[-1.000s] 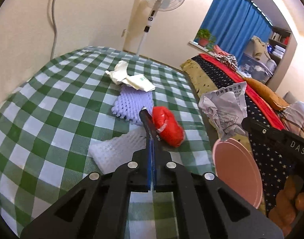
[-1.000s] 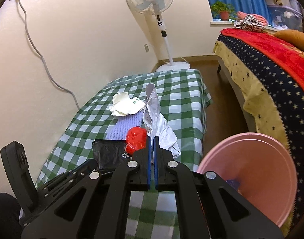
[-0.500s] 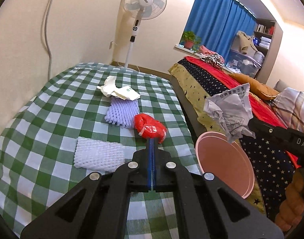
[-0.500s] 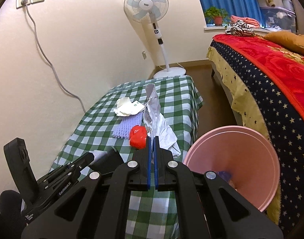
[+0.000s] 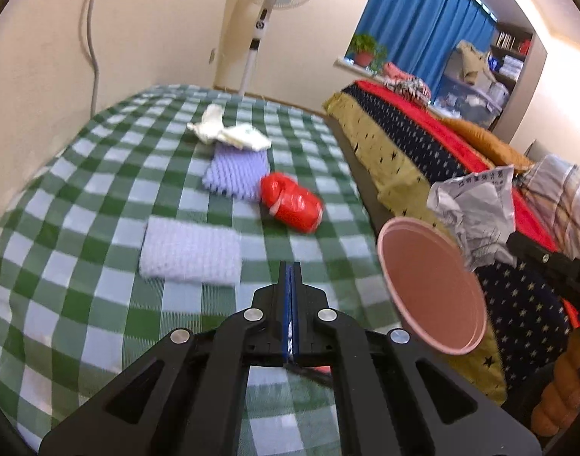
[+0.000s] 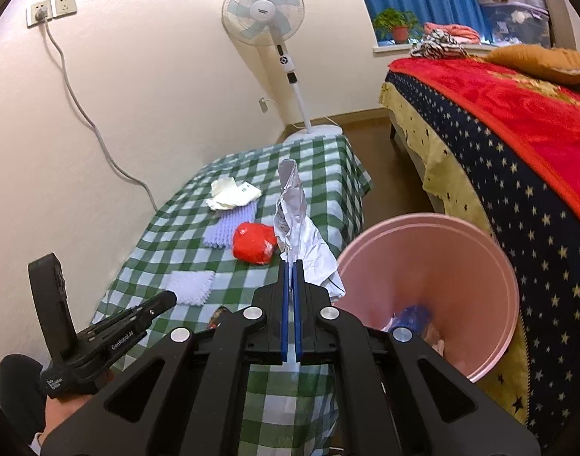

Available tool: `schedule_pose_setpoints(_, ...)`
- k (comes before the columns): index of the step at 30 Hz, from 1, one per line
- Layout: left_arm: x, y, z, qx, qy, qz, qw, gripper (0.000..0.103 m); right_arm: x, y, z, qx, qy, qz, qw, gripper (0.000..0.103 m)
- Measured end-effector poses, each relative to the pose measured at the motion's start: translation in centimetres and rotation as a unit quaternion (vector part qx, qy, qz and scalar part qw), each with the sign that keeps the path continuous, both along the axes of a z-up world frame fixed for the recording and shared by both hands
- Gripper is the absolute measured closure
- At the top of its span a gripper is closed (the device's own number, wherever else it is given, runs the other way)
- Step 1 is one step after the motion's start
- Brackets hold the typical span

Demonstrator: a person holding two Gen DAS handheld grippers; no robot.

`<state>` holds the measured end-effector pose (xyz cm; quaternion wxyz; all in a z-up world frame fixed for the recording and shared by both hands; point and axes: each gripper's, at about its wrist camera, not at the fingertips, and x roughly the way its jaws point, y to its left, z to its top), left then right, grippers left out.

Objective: Collect trash
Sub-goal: 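Lift the black packet and white paper and carry both over the pink bin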

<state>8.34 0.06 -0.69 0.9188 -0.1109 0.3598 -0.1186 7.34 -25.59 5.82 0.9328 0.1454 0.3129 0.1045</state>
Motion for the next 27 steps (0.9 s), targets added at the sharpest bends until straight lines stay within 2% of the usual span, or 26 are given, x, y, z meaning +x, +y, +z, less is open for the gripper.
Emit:
schedule_pose_setpoints(1, 0.0, -0.1, -0.3, 0.003, 0.004, 0.0, 1.0, 0.099, 0.0, -0.1, -0.2, 0.004, 0.002, -0.002, 1.0, 0.101)
schedule_pose_setpoints(4, 0.2, 0.1, -1.5, 0.01, 0.022, 0.006, 0.9997, 0.084, -0.1, 0.0, -0.4, 0.006, -0.001, -0.002, 1.0, 0.101)
schedule_pose_setpoints(10, 0.7, 0.9, -2.5, 0.01, 0.039, 0.02, 0.999, 0.083, 0.0, 0.1, -0.7, 0.008, -0.003, 0.001, 1.0, 0.101)
schedule_pose_setpoints(15, 1.2, 0.3, -3.3, 0.008, 0.047, 0.011, 0.9988, 0.083, 0.4, 0.1, -0.9, 0.014, -0.002, 0.001, 1.0, 0.101)
schedule_pose_setpoints(20, 2.0, -0.3, -3.7, 0.004, 0.052, 0.007, 0.9986, 0.071, 0.8, 0.4, -1.2, 0.01, 0.0, 0.003, 1.0, 0.101)
schedule_pose_setpoints(27, 3.2, -1.2, -4.0, -0.003, 0.057, -0.003, 0.9984, 0.071, 1.2, 0.4, -1.5, 0.007, 0.003, 0.002, 1.0, 0.101)
